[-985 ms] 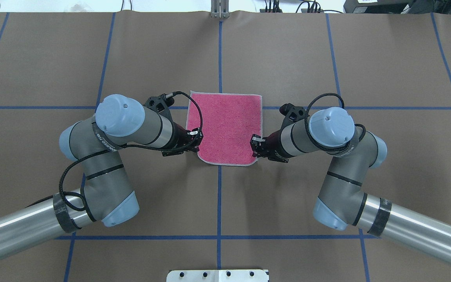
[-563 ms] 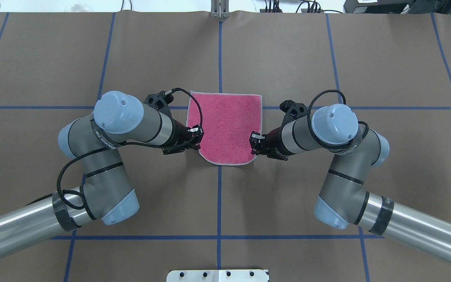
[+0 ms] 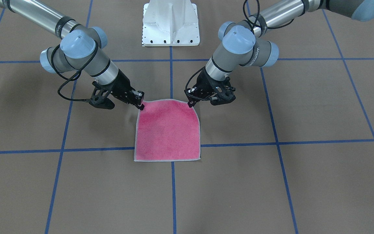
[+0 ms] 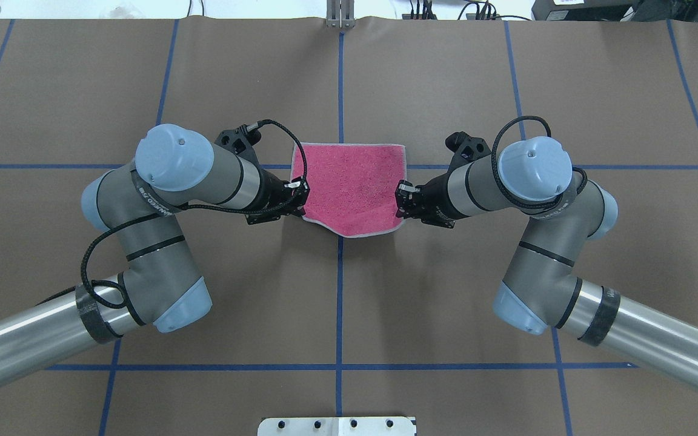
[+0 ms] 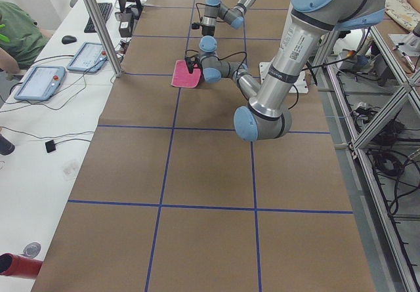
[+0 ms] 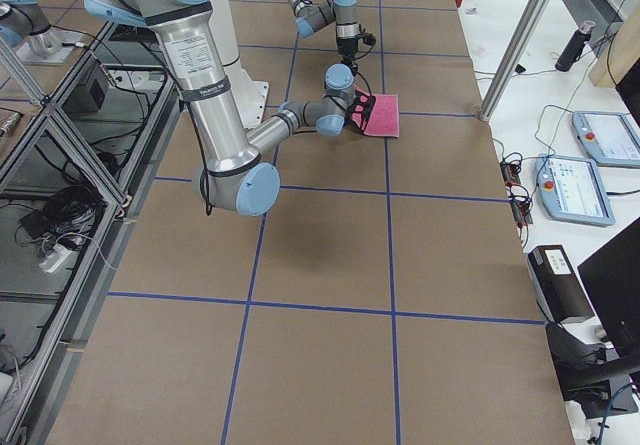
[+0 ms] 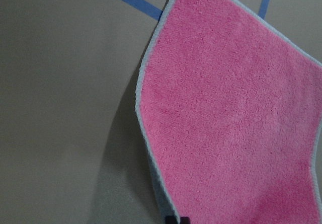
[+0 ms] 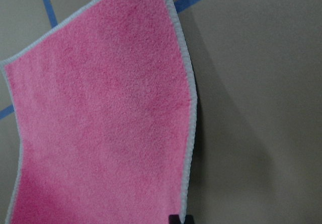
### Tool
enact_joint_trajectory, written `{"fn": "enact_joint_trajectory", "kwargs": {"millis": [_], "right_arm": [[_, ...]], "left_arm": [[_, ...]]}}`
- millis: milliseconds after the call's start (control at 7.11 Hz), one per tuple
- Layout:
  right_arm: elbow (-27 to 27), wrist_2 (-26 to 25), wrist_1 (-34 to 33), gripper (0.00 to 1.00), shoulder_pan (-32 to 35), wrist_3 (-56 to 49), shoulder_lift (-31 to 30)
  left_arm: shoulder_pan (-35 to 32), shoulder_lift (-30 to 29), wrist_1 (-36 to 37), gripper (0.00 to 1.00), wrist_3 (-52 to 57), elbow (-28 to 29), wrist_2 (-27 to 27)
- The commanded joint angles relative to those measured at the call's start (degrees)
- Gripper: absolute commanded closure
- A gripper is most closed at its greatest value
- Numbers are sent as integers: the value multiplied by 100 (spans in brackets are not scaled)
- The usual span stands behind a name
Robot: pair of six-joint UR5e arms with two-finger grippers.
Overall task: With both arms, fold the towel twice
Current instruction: 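Lift both towel edges and fold them up toward the far side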
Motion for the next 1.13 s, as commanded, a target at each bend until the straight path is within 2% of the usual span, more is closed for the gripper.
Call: {"fn": "enact_joint_trajectory", "kwargs": {"millis": [0,281,563,985], "right_arm": [[-32,-10,-11,100,121,7,10],[-128,-10,-3,100,270,-11,97],[-285,-62,6,100,428,-20,202],[-803,-361,6,100,525,-20,632]], "left_arm": [[-302,-334,3,100,-4,405,-7],[-443,-660,3,100,-4,863,-15],[-462,-679,-242,100,5,1127,-15],[-471,-679,-252,100,5,1146,-15]]}}
